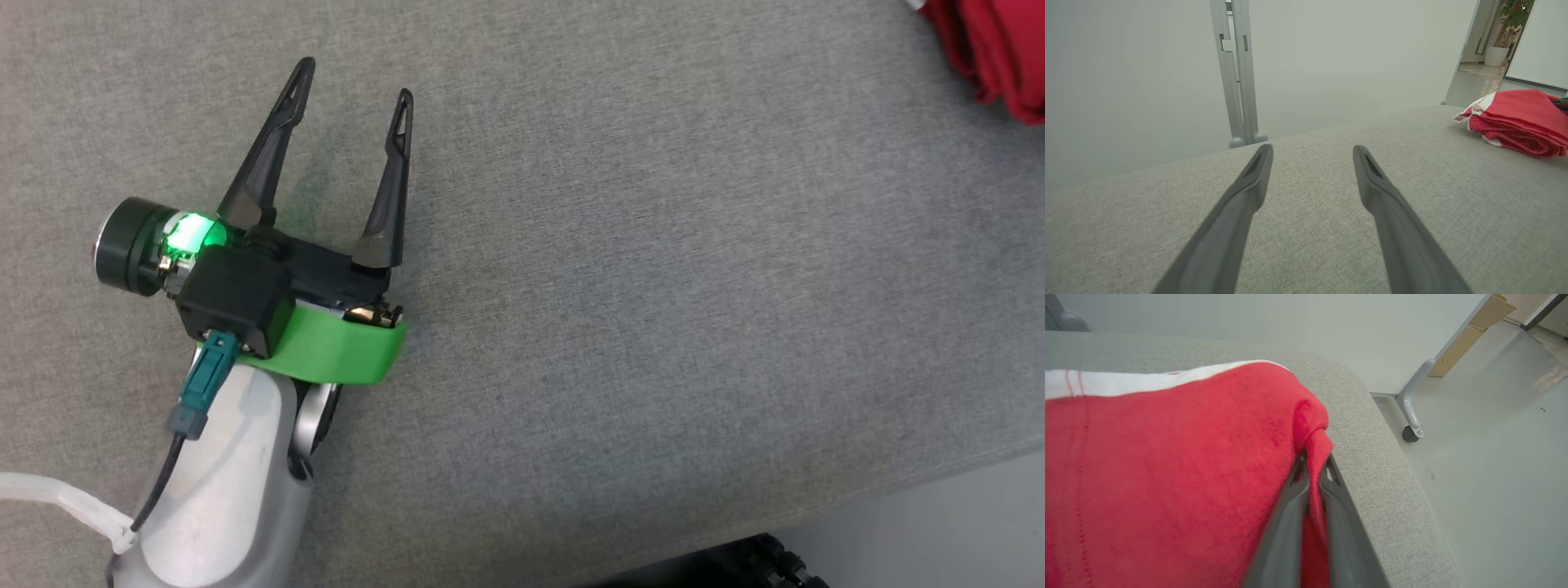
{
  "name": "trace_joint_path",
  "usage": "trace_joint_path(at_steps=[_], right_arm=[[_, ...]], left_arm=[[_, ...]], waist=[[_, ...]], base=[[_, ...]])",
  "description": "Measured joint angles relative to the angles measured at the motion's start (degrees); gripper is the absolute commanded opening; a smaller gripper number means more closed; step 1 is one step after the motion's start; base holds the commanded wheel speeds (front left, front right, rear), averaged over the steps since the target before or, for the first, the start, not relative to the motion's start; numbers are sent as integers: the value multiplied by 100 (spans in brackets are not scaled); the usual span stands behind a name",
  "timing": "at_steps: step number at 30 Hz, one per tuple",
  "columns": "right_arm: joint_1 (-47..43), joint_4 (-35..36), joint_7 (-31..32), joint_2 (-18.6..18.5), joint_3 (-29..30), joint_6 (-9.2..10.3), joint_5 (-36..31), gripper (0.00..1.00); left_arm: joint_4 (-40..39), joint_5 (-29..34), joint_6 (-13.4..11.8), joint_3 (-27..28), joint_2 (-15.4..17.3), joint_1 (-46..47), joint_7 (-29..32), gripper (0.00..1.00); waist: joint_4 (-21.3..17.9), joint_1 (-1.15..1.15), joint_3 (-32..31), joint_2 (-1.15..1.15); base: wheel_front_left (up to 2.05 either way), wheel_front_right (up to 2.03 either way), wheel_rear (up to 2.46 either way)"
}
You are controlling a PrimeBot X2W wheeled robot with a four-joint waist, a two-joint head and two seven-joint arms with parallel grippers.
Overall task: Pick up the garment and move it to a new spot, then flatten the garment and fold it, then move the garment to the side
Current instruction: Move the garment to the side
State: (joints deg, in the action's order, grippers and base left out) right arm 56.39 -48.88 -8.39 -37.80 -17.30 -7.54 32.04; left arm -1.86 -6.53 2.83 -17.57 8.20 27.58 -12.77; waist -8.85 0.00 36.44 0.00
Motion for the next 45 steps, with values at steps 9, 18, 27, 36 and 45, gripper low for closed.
trace_joint_path(at_steps=[9,18,27,36,45], right_arm=[[294,-1136,-511,143,602,0,-444,100],[-995,100,-665,688,1829,1,-739,100],[-3217,2574,-666,2047,2582,1,-1788,100],[-4604,4164,-383,2943,2270,1,-2178,100],[-5280,5035,33,3305,2006,1,-2294,100]], left_arm=[[118,20,27,-129,3,131,-21,100],[475,-140,-88,-80,41,-397,-83,100],[643,-412,-334,137,129,-1085,-4,100],[837,-757,-639,475,69,-1624,-29,100],[1018,-915,-816,712,57,-2024,-126,100]], waist=[[243,0,283,0],[223,0,-268,0],[8,0,-1234,0],[-38,0,-2118,0],[402,0,-2594,0]], base=[[0,0,0],[0,0,0],[0,0,0],[0,0,0],[0,0,0]])
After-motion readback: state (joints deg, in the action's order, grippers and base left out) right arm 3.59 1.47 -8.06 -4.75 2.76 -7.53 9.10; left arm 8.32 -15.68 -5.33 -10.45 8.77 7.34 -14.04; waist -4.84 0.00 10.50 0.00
